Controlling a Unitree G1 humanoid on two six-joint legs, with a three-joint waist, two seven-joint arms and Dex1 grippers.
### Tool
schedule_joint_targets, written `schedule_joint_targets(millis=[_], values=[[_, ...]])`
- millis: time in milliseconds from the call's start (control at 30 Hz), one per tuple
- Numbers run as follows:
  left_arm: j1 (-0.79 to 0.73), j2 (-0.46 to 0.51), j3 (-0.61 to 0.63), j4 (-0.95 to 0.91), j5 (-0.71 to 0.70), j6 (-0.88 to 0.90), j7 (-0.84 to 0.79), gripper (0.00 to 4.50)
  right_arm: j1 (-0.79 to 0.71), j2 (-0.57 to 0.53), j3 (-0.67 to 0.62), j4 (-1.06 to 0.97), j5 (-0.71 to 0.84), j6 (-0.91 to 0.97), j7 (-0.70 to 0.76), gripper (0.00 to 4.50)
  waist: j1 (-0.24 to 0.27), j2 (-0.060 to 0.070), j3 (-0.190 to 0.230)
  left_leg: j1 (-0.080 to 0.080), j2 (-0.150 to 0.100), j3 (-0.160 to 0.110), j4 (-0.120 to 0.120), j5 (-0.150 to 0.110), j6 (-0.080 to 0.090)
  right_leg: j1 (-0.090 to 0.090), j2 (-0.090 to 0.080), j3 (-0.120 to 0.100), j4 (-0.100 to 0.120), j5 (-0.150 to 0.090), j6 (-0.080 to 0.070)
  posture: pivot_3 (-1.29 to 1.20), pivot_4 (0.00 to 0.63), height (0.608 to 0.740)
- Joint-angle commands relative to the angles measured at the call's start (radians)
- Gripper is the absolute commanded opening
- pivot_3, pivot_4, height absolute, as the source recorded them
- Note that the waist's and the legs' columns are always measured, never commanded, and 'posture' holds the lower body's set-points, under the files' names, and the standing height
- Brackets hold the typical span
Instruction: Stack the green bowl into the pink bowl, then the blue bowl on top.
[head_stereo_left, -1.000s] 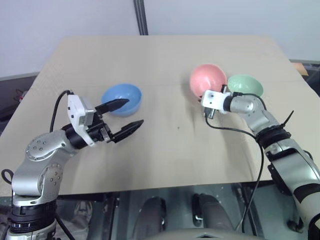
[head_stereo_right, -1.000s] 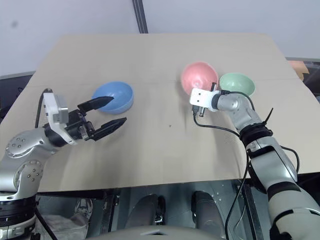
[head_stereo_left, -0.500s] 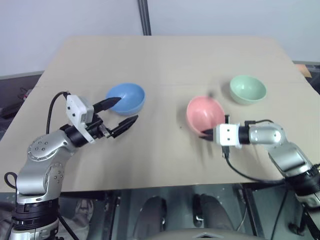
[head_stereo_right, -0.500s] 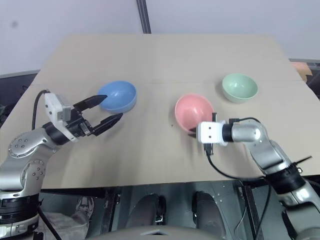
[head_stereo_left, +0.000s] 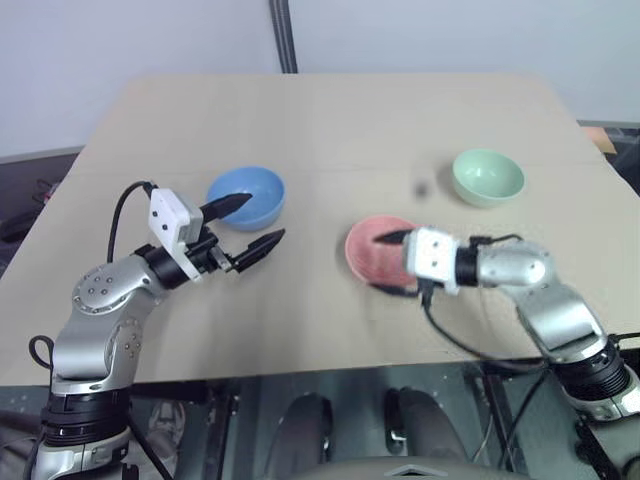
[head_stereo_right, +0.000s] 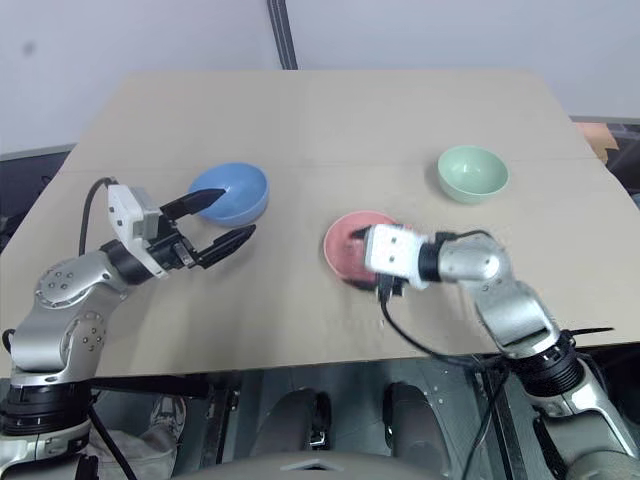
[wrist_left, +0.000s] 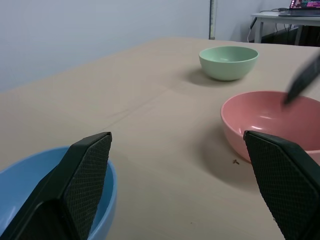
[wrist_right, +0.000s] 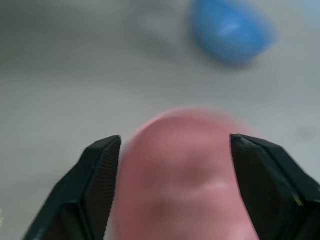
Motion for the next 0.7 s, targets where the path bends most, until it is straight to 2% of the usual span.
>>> schedule_joint_targets(millis=[33, 167, 300, 433, 500, 533, 567, 600, 633, 667, 700], values=[[0.0, -0.012, 0.009, -0.025, -0.003, -0.016, 0.018, 4.5, -0.093, -0.02, -0.146, 0.003, 0.07, 0.082, -0.058, 3.51, 0.0, 0.0, 0.0, 0.0, 0.0, 0.0, 0.0, 0.0, 0.0, 0.0, 0.0, 0.0, 0.0, 0.0, 0.0, 0.0, 0.15, 0.74], [-0.01, -0.038, -0.001, -0.032, -0.032, -0.022, 0.001, 4.5, -0.159, -0.08, -0.151, 0.266, -0.051, -0.042, -0.146, 3.51, 0.002, -0.001, -0.001, 0.0, 0.0, 0.0, 0.0, 0.0, 0.0, 0.001, 0.0, -0.002, 0.0, -0.001, -0.001, 0.0, 0.15, 0.74], [-0.024, -0.047, 0.013, -0.055, -0.138, 0.015, -0.064, 4.5, -0.226, -0.078, -0.123, 0.611, -0.129, -0.206, -0.225, 3.51, -0.004, -0.001, 0.0, -0.001, -0.001, 0.003, 0.0, 0.0, 0.0, 0.0, 0.0, -0.001, -0.001, -0.002, -0.003, 0.0, 0.15, 0.74], [-0.023, -0.016, 0.025, -0.081, -0.216, 0.032, -0.152, 4.5, -0.349, -0.033, -0.111, 1.056, -0.166, -0.342, -0.263, 3.51, -0.013, -0.001, 0.0, -0.001, -0.001, 0.003, -0.001, 0.0, 0.0, -0.001, 0.001, 0.001, -0.001, 0.0, 0.0, 0.0, 0.15, 0.74], [-0.024, -0.006, 0.03, -0.084, -0.235, 0.046, -0.163, 4.5, -0.387, -0.025, -0.109, 1.163, -0.174, -0.387, -0.257, 3.51, -0.013, -0.001, 0.0, -0.001, -0.001, 0.003, -0.002, 0.0, 0.0, -0.001, 0.001, 0.001, -0.002, 0.0, -0.001, 0.0, 0.15, 0.74], [-0.024, 0.002, 0.029, -0.085, -0.241, 0.052, -0.172, 4.5, -0.404, -0.024, -0.108, 1.206, -0.177, -0.405, -0.252, 3.1, -0.013, 0.0, 0.0, -0.001, -0.001, 0.003, -0.003, 0.0, 0.0, -0.001, 0.001, 0.001, -0.002, 0.0, -0.001, 0.0, 0.15, 0.74], [-0.024, 0.009, 0.029, -0.086, -0.245, 0.056, -0.177, 4.5, -0.417, -0.022, -0.11, 1.235, -0.178, -0.415, -0.248, 2.98, -0.012, 0.0, 0.0, -0.001, -0.001, 0.003, -0.003, 0.0, 0.0, -0.001, 0.001, 0.001, -0.002, 0.0, -0.001, 0.0, 0.15, 0.74], [-0.024, 0.014, 0.028, -0.087, -0.246, 0.058, -0.181, 4.5, -0.429, -0.021, -0.113, 1.256, -0.178, -0.419, -0.248, 2.69, -0.012, 0.0, 0.0, -0.001, 0.0, 0.002, -0.003, 0.0, 0.0, -0.001, 0.001, 0.002, -0.003, 0.0, -0.001, 0.0, 0.15, 0.74], [-0.024, 0.018, 0.029, -0.088, -0.245, 0.059, -0.182, 4.5, -0.438, -0.02, -0.115, 1.272, -0.178, -0.426, -0.246, 2.69, -0.012, 0.0, 0.0, -0.002, 0.0, 0.002, -0.003, 0.0, 0.0, -0.001, 0.001, 0.002, -0.004, 0.0, 0.0, 0.0, 0.15, 0.74], [-0.025, 0.021, 0.029, -0.088, -0.247, 0.062, -0.182, 4.5, -0.447, -0.019, -0.116, 1.29, -0.18, -0.437, -0.244, 2.03, -0.012, 0.0, 0.0, -0.002, 0.0, 0.002, -0.003, 0.0, 0.0, -0.001, 0.001, 0.003, -0.004, 0.0, 0.0, 0.0, 0.15, 0.74], [-0.025, 0.022, 0.03, -0.089, -0.248, 0.064, -0.181, 4.5, -0.454, -0.018, -0.116, 1.304, -0.181, -0.446, -0.242, 1.7, -0.012, 0.0, 0.0, -0.002, 0.0, 0.002, -0.003, 0.0, 0.0, -0.001, 0.001, 0.003, -0.004, 0.0, 0.0, 0.0, 0.15, 0.74]])
